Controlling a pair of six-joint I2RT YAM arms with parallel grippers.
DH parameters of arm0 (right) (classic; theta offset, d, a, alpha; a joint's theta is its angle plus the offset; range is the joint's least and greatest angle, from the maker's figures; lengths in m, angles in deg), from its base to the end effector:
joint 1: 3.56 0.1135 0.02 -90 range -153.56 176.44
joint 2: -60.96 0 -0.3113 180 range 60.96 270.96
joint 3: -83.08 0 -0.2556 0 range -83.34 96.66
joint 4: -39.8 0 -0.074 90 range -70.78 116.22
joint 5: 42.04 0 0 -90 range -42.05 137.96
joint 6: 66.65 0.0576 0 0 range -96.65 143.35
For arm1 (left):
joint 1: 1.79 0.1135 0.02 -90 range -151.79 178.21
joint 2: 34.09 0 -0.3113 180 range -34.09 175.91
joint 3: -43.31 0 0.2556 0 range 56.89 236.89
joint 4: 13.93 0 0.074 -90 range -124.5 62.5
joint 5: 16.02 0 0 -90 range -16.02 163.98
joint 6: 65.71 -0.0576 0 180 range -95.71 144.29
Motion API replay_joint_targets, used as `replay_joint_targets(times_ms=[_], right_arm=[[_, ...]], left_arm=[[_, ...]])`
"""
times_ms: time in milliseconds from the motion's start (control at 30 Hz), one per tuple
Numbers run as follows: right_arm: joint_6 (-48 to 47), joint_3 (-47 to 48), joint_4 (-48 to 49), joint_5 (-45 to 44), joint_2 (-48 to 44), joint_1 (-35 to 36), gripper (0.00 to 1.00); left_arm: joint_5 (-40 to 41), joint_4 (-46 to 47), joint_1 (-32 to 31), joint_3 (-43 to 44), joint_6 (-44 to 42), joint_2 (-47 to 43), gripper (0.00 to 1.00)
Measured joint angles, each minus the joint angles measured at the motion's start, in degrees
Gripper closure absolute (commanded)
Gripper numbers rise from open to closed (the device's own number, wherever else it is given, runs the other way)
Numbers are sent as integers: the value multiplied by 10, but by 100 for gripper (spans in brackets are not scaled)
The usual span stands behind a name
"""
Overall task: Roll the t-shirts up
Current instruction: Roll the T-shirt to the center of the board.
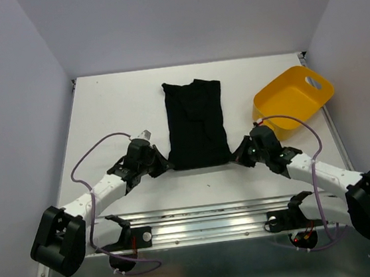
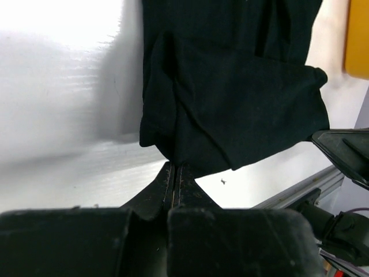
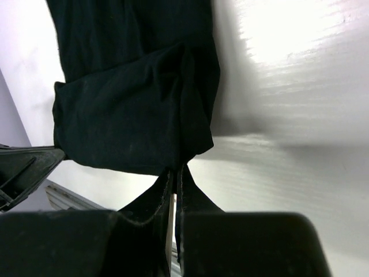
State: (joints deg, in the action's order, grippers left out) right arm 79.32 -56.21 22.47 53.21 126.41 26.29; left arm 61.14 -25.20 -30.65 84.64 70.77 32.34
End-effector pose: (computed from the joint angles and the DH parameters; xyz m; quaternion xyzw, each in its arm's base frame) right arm 0.1885 0.1142 0.2017 0.1882 0.8934 0.3069 0.2687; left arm 0.1968 -0.1231 0.2132 -0.0860 0.8841 -0.3529 0.2939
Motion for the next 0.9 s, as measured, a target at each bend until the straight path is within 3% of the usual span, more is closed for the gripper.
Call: replay_joint_targets(times_ms=[333, 900], right_arm=[[0, 16, -76, 4, -52, 3, 99], [-31, 128, -105, -38, 49, 2, 99]], left_arm=[[12, -108, -5, 53, 7, -40, 100], [27, -181, 21, 196, -10, 110, 100]])
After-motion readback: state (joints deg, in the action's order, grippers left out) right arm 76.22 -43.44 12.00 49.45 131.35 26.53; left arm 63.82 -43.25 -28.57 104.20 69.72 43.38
